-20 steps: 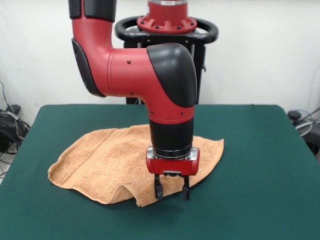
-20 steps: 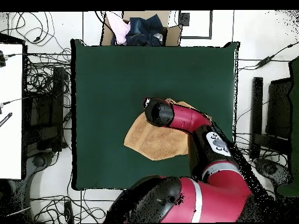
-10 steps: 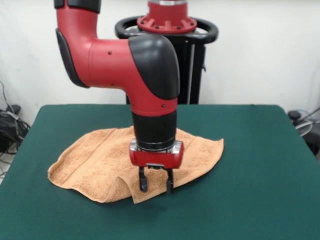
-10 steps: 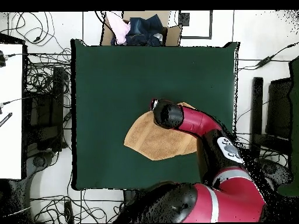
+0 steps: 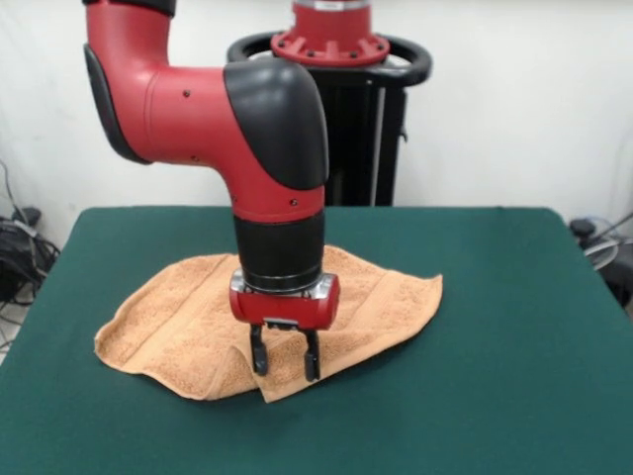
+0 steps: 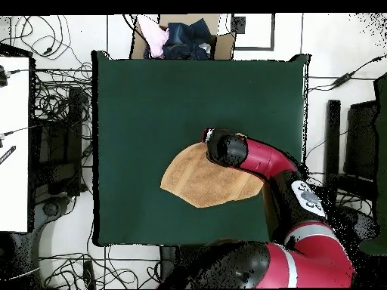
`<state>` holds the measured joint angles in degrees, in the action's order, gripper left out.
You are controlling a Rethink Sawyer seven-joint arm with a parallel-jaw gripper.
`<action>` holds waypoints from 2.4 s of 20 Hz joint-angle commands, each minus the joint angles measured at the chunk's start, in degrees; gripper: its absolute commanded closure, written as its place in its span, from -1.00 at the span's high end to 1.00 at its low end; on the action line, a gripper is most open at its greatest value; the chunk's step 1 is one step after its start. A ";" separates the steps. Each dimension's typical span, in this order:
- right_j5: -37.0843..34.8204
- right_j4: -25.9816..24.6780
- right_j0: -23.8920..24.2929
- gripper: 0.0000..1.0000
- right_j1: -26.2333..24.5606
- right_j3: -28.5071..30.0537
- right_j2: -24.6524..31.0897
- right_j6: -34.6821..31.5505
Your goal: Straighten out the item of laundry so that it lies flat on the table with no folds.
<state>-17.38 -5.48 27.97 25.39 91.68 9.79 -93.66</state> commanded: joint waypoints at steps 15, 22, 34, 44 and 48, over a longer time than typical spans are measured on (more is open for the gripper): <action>-2.50 -4.92 -0.54 1.00 -7.08 -3.57 0.37 -0.60; -4.52 -5.86 0.30 1.00 -7.96 -6.17 1.32 0.34; -2.83 -6.94 0.23 -1.00 -8.22 -5.45 1.46 -0.14; -1.91 -5.37 -1.07 -1.00 -8.09 -4.77 1.12 -3.17; -4.22 -2.66 -3.55 -1.00 -6.99 -3.96 -0.04 -6.96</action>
<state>-18.16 -8.10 28.03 20.92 86.74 9.73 -93.66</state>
